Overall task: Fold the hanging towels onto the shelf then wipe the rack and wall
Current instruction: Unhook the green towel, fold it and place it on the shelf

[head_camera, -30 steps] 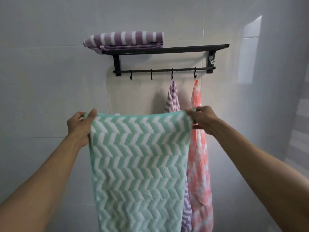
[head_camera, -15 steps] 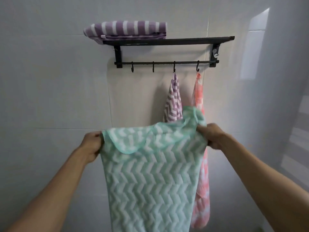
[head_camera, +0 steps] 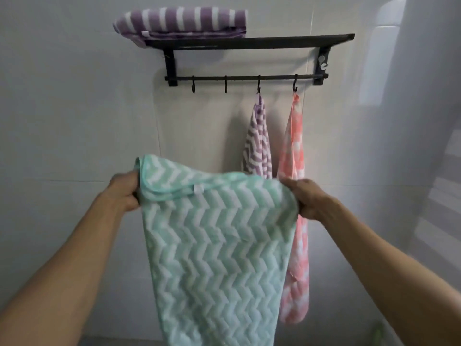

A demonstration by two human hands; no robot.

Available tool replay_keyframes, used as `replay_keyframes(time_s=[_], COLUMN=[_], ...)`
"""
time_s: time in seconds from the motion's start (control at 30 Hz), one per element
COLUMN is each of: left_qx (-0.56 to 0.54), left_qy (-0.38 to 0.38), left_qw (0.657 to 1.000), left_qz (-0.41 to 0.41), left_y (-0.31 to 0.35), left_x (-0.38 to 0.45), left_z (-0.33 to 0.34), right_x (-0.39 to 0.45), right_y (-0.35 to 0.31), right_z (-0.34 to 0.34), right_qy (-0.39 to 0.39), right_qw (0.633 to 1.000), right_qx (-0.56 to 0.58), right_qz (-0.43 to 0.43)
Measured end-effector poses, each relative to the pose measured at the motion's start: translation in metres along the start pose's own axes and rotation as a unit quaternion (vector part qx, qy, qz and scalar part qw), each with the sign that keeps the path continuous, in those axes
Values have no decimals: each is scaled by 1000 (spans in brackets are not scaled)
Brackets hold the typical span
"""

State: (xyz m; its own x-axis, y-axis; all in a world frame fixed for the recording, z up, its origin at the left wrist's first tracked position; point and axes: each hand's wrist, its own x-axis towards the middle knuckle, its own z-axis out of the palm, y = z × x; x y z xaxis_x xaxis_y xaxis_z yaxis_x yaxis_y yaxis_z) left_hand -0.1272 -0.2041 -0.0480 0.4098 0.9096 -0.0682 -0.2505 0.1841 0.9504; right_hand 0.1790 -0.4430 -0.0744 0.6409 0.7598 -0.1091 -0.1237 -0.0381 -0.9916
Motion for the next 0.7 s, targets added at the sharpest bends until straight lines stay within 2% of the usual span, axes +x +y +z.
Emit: replay_keyframes(time_s=[0.07, 0.13, 0.17, 0.23, 0.3, 0.4, 0.43, 0.5, 0.57, 0.6, 0.7], left_qx=[-8, 61, 104, 150, 128, 36, 12, -6, -10, -13, -48], left_qy=[-106, -212, -234, -207, -143, -92, -81, -51, -32, -32, -48], left_qw=[994, 975, 965, 963, 979, 995, 996, 999, 999, 999, 997], left_qz=[28, -19, -54, -86, -69, -25, -17, -12, -25, -27, 32], left_y=[4, -27, -50, -86, -91, -55, -44, -35, -37, -38, -27], left_x=[-7, -22, -29, -32, -26, -13, -9, 2, 7, 7, 10], left_z=[-3, -10, -16, -25, -23, -7, -2, 3, 3, 2, -10], right_x=[7, 5, 5, 9, 13, 12, 8, 5, 4, 3, 6], right_y=[-21, -27, -23, -13, -17, -35, -32, 3, 47, 61, 52], right_z=[4, 3, 1, -6, -13, -28, -32, -36, -37, -35, -24], right_qy=[16, 36, 43, 54, 44, -46, -82, -148, -191, -191, -142], right_qw=[998, 997, 997, 997, 997, 990, 989, 988, 956, 953, 987], right_qx=[55, 69, 64, 42, 55, 130, 112, -44, -218, -232, -68], right_qz=[-10, -3, 6, 18, 5, -38, -45, -19, 32, 42, -16])
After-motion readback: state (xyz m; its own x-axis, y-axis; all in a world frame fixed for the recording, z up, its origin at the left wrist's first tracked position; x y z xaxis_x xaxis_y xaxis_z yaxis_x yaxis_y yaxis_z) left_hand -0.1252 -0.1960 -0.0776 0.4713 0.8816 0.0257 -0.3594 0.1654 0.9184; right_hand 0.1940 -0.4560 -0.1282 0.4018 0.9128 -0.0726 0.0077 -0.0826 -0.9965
